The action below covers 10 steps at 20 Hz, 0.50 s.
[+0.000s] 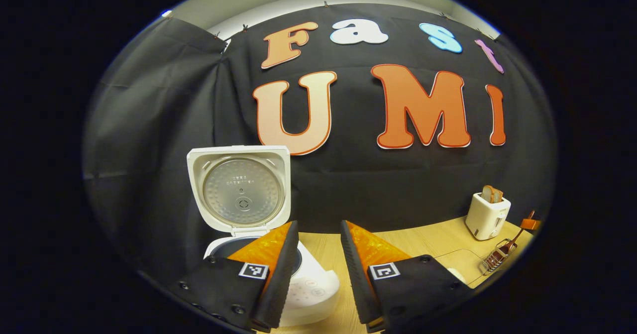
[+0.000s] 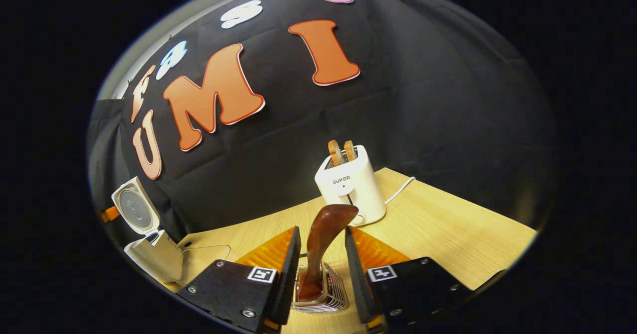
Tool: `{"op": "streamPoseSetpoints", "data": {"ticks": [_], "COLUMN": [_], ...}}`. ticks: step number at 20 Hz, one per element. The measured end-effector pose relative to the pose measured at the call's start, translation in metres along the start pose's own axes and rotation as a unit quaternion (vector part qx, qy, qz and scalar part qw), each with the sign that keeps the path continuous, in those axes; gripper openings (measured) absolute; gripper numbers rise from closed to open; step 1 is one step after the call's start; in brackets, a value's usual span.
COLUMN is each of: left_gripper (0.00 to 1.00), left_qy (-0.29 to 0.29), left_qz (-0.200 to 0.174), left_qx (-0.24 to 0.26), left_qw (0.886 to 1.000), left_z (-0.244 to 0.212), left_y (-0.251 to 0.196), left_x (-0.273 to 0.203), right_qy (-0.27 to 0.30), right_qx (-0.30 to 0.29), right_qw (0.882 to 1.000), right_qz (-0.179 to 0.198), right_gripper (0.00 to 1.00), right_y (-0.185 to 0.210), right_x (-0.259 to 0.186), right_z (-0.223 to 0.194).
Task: Close the left gripper, press the button to open the rice cooker; take a wooden spoon from the chopstick holder with the right hand, scoop a spoonful of rice and pour it into the rice cooker, then put the wooden spoon back into the chopstick holder.
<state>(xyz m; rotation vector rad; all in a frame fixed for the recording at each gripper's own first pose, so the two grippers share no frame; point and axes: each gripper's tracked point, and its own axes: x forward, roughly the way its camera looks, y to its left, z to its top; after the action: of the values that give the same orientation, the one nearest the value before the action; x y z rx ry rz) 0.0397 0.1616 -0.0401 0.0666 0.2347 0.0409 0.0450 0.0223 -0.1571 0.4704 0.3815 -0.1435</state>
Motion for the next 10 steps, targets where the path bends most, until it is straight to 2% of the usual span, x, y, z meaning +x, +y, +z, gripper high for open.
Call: {"op": "streamPoseSetpoints", "data": {"ticks": [1, 2, 6, 10], "left_gripper": [0.59, 0.59, 0.59, 0.59], "left_qy": [0.001, 0.0, -0.008, -0.015], "left_qz": [-0.001, 0.0, -0.001, -0.004], "left_qx": [0.002, 0.005, 0.013, 0.008], "left_qw": [1.0, 1.0, 1.0, 1.0], "left_z": [0.0, -0.002, -0.001, -0.001], "left_y": [-0.001, -0.002, -0.004, -0.005], "left_x": [-0.001, -0.002, -0.005, -0.007], "right_qy": [-0.001, 0.005, 0.011, 0.009], "right_qx": [0.013, 0.018, 0.009, 0.028], "right_qw": [1.0, 1.0, 1.0, 0.999], "right_qz": [0.009, 0.014, 0.016, 0.018], "right_gripper": [0.46, 0.3, 0.2, 0.14], "right_y": [0.004, 0.007, 0.008, 0.01], "right_x": [-0.001, -0.001, 0.001, -0.001], "right_z": [0.001, -0.001, -0.011, -0.013]}}
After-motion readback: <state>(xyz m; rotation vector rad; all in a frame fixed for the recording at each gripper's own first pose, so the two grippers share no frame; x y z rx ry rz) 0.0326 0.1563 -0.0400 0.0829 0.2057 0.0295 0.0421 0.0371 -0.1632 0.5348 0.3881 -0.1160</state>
